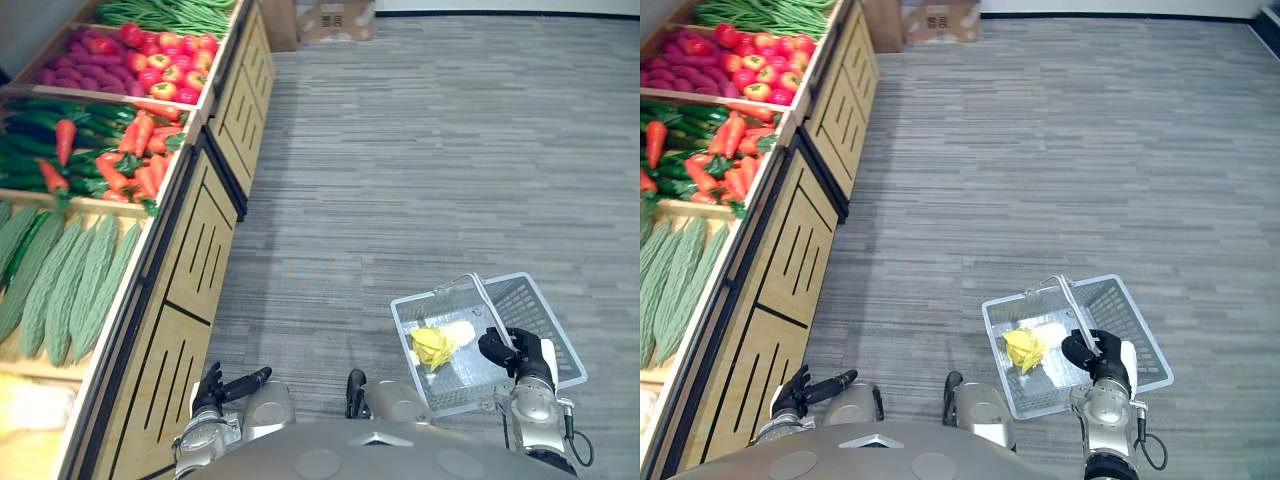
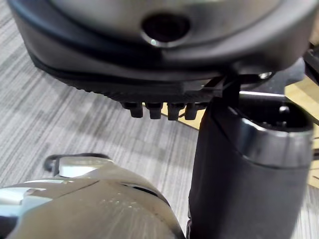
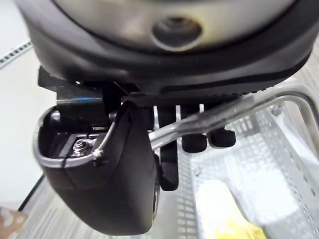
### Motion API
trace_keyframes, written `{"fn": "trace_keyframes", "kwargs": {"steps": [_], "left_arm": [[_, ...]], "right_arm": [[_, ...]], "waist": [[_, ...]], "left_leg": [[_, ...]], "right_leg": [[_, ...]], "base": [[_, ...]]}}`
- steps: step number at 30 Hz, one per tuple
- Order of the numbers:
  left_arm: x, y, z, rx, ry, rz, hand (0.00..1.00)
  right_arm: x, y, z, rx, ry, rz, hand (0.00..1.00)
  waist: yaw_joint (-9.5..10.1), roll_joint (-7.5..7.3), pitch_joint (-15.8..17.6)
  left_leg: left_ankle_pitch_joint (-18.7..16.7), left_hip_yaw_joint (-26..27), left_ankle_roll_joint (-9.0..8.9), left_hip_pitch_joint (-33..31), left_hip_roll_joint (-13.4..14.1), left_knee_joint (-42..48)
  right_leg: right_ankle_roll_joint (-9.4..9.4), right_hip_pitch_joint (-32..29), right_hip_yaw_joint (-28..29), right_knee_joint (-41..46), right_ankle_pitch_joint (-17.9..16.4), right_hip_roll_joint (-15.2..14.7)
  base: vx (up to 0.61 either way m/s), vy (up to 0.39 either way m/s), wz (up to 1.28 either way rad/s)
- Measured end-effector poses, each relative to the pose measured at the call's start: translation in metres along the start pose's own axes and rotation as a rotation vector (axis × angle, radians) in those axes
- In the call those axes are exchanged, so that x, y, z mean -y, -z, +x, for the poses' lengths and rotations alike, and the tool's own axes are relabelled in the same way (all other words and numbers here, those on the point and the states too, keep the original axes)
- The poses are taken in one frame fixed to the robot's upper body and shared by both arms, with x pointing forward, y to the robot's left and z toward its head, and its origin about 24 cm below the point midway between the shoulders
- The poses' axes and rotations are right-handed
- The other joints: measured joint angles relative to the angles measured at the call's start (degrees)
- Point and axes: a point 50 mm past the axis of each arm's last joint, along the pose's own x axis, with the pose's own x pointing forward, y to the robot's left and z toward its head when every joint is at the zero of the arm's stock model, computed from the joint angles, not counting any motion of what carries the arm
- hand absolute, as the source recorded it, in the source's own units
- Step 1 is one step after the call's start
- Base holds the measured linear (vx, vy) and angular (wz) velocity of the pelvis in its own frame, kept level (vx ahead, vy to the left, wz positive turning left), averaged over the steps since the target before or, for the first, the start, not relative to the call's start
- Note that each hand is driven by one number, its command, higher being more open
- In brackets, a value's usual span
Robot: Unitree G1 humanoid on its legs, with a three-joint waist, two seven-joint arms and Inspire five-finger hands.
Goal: Pick vegetable in the basket
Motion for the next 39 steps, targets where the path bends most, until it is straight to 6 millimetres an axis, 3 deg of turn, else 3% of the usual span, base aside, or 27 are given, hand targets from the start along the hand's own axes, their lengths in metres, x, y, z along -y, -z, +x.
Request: {"fn": "trace_keyframes", "kwargs": {"steps": [3,5,8,12,14,26,28,30,32,33,34,35,37,39], "left_arm": [[0.006,0.004,-0.002,-0.011,0.019,0.01,1.0],[0.004,0.008,-0.003,-0.024,0.018,0.032,1.0],[-0.001,0.004,-0.001,-0.006,0.017,0.084,1.0],[-0.002,-0.001,0.001,0.016,0.029,0.142,1.0],[-0.004,0.002,0.001,0.004,0.027,0.165,1.0],[-0.009,0.005,0.001,-0.011,0.029,0.221,1.0],[-0.008,0.004,0.001,-0.008,0.038,0.242,1.0],[-0.006,0.005,0.001,-0.008,0.047,0.251,1.0],[-0.008,0.005,0.0,-0.007,0.044,0.256,1.0],[-0.009,0.003,0.001,-0.001,0.041,0.259,1.0],[-0.009,0.003,0.002,0.002,0.039,0.259,1.0],[-0.01,0.002,0.002,0.003,0.034,0.259,1.0],[-0.009,-0.001,0.003,0.012,0.032,0.26,1.0],[-0.007,-0.009,0.005,0.035,0.031,0.254,1.0]], "right_arm": [[0.013,0.005,-0.001,-0.001,0.02,-0.037,0.0],[0.017,0.009,-0.004,-0.003,0.024,-0.049,0.0],[0.021,0.014,-0.007,-0.016,0.032,-0.052,0.0],[0.02,0.015,-0.008,-0.018,0.017,-0.056,0.0],[0.018,0.015,-0.008,-0.016,0.001,-0.059,0.0],[-0.003,0.011,-0.011,-0.001,-0.066,-0.06,0.0],[-0.006,0.01,-0.011,0.0,-0.071,-0.05,0.0],[-0.008,0.008,-0.01,0.002,-0.072,-0.041,0.0],[-0.01,0.002,-0.008,0.016,-0.056,-0.027,0.0],[-0.01,-0.005,-0.004,0.034,-0.049,-0.024,0.0],[-0.011,-0.006,-0.003,0.036,-0.051,-0.021,0.0],[-0.013,-0.007,-0.003,0.037,-0.055,-0.019,0.0],[-0.014,-0.008,-0.003,0.042,-0.057,-0.018,0.0],[-0.014,-0.013,0.0,0.052,-0.05,-0.01,0.0]], "waist": [[0.11,1.82,-0.7],[-0.25,1.48,-1.3],[-0.9,0.26,-2.7],[-0.62,-0.51,-2.9],[-0.52,-0.65,-3.0],[-0.32,-3.26,-4.8],[-0.2,-3.73,-4.5],[-0.08,-3.26,-3.8],[-0.08,-3.98,-2.8],[-0.04,-3.97,-1.5],[0.0,-3.87,-0.8],[-0.2,-3.78,-0.5],[-0.23,-3.37,0.0],[-0.24,-3.6,1.7]], "left_leg": [[4.5,-1.2,-2.26,0.8,0.1,-5.3],[9.9,0.4,-1.68,3.2,-1.7,-8.0],[11.5,3.9,0.61,5.2,-5.5,-12.2],[10.3,8.2,3.24,6.3,-9.0,-13.5],[9.3,9.9,4.11,7.5,-10.0,-13.6],[7.1,11.0,4.96,8.1,-10.3,-13.2],[5.8,10.6,5.49,7.6,-10.6,-12.1],[5.4,10.6,6.0,7.8,-10.6,-11.9],[5.5,12.0,6.26,10.9,-11.7,-14.8],[6.2,12.5,7.81,12.1,-11.5,-15.4],[6.4,12.7,8.09,12.7,-11.4,-15.4],[6.4,13.0,8.15,12.8,-10.9,-15.3],[6.4,13.1,8.13,12.7,-9.8,-15.2],[5.8,13.2,7.2,12.0,-7.7,-14.1]], "right_leg": [[2.41,-0.6,2.9,1.0,-0.7,0.1],[4.84,-0.1,5.9,0.8,-0.5,-1.3],[7.13,-0.6,8.6,-1.2,1.1,-4.9],[10.42,0.5,11.9,-6.3,3.7,-8.4],[11.15,1.4,13.3,-7.8,4.7,-9.0],[11.87,1.4,13.3,-8.1,6.1,-9.6],[12.17,-0.2,12.7,-4.6,5.5,-9.9],[12.2,-3.9,11.3,3.7,5.4,-9.9],[9.96,-7.2,5.9,10.9,7.0,-11.5],[9.52,-8.0,3.5,13.2,7.5,-12.6],[9.31,-8.6,2.4,14.0,7.4,-12.9],[8.23,-8.7,0.0,12.7,6.6,-13.3],[8.36,-8.8,-1.5,7.2,6.8,-12.9],[11.1,-9.0,-1.1,-3.3,8.8,-12.2]], "base": [[0.13,0.213,-0.68],[0.22,0.319,-0.66],[0.23,0.301,-0.3],[0.19,0.257,-0.32],[0.14,0.176,-0.36],[0.0,0.027,-0.08],[-0.11,-0.002,0.01],[-0.11,0.007,-0.08],[-0.09,0.054,-0.24],[-0.08,0.057,-0.34],[-0.05,0.031,-0.22],[-0.04,0.021,-0.1],[0.03,-0.014,-0.05],[0.1,-0.093,0.0]]}}
